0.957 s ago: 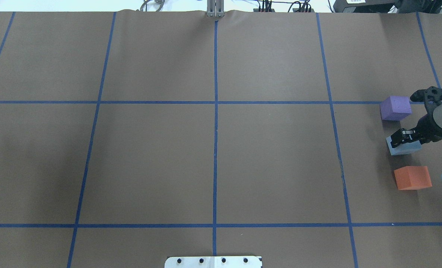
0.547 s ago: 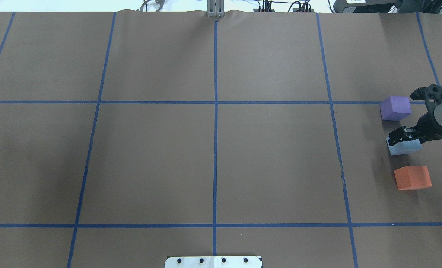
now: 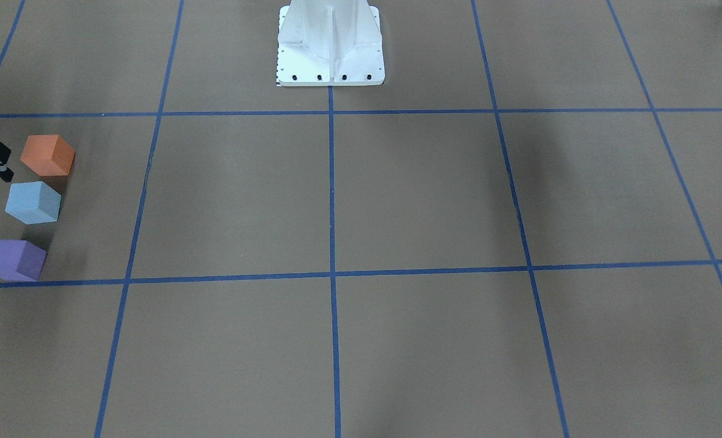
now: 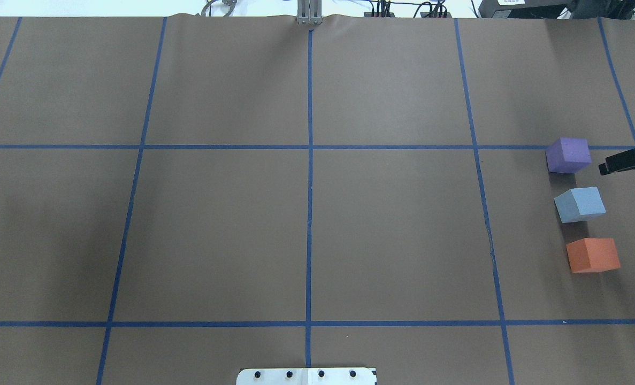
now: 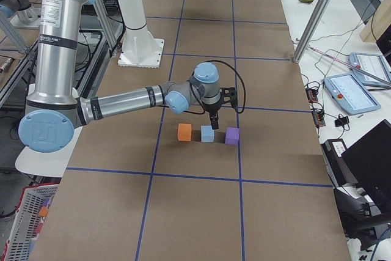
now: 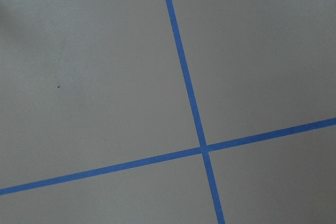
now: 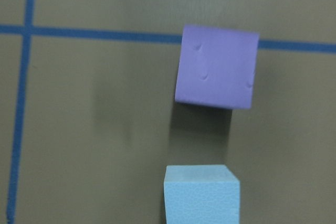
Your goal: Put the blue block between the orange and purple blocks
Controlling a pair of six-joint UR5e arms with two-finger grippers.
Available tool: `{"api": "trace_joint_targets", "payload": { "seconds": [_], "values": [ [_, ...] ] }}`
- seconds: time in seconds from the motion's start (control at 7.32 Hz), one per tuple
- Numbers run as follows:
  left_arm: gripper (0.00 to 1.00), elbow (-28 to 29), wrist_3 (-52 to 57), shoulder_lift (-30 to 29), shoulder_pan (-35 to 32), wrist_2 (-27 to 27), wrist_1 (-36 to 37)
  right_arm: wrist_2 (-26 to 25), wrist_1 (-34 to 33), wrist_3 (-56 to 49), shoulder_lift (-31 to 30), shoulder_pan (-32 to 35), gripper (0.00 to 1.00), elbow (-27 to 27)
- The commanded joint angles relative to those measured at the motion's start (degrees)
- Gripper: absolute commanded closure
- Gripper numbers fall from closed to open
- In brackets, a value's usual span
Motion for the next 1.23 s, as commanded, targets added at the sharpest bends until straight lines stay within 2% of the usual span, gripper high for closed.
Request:
{"api": "trace_joint_targets", "payload": {
  "seconds": [0.0,0.14,0.27,0.41,0.55,0.68,0.96,1.09],
  "values": [
    [0.0,-0.01,0.09,-0.06,0.0,-0.01,0.09,4.37,-9.04,-14.88,0.98,9.6,0.0,0.43],
    [0.0,-0.01,0.18,0.02,-0.09,-0.01,0.09,6.92,-18.42,-23.03,2.9,14.26,0.0,0.26],
    [0.0,-0.01,0.7,0.37,-0.09,-0.01,0.09,7.21,-25.48,-32.42,3.53,18.13,0.0,-0.18],
    [0.0,-0.18,0.79,0.73,-0.44,-0.19,0.09,9.04,-28.94,-40.52,3.36,21.91,0.0,-2.71],
    [0.0,-0.53,0.88,1.16,-0.79,-0.8,0.09,11.23,-29.24,-43.56,2.84,23.86,0.0,-5.52],
    [0.0,-2.36,1.23,4.04,-0.7,-0.98,0.09,10.91,-28.72,-43.33,-0.12,24.32,0.0,-6.59],
    [0.0,-6.75,2.99,9.32,-0.7,-1.15,0.26,10.9,-28.54,-43.77,-0.24,24.32,0.0,-9.05],
    [0.0,-7.3,2.99,10.04,-0.7,-1.94,0.7,10.9,-28.54,-42.9,-0.07,24.32,0.0,-8.45]
  ]
}}
